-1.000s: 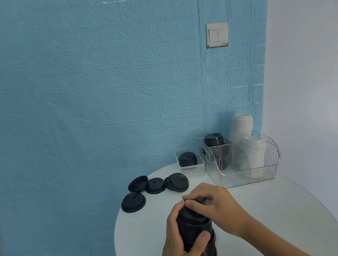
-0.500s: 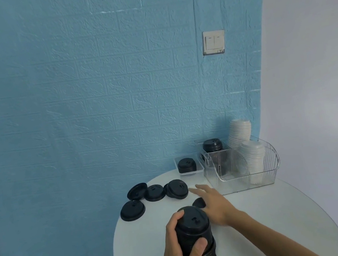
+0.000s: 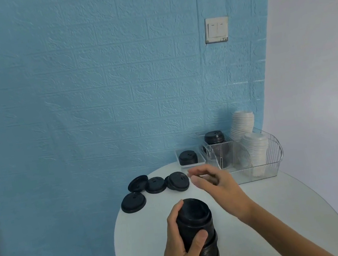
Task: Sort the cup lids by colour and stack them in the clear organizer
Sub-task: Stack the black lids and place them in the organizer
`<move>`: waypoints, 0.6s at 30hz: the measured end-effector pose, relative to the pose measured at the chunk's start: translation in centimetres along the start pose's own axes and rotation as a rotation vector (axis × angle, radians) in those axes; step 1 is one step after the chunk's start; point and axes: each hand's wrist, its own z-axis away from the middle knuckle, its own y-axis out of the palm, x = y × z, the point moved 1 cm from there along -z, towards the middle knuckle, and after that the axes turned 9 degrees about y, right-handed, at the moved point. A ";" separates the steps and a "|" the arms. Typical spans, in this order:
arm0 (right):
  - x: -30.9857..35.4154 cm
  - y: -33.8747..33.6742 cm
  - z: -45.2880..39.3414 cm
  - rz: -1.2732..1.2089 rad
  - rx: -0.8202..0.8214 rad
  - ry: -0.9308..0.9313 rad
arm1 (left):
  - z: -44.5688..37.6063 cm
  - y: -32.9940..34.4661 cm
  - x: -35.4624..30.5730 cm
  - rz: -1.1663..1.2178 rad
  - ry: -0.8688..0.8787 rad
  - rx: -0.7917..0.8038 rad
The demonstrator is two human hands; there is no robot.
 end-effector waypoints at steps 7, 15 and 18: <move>1.6 2.3 3.7 0.273 0.131 -0.122 | 0.3 0.0 -0.2 -0.032 -0.027 -0.055; 2.1 2.9 2.8 0.557 0.246 -0.101 | 0.6 0.0 -0.7 -0.039 -0.005 -0.064; 2.0 2.5 2.5 0.569 0.290 -0.060 | 0.4 0.0 -0.9 -0.047 0.020 -0.038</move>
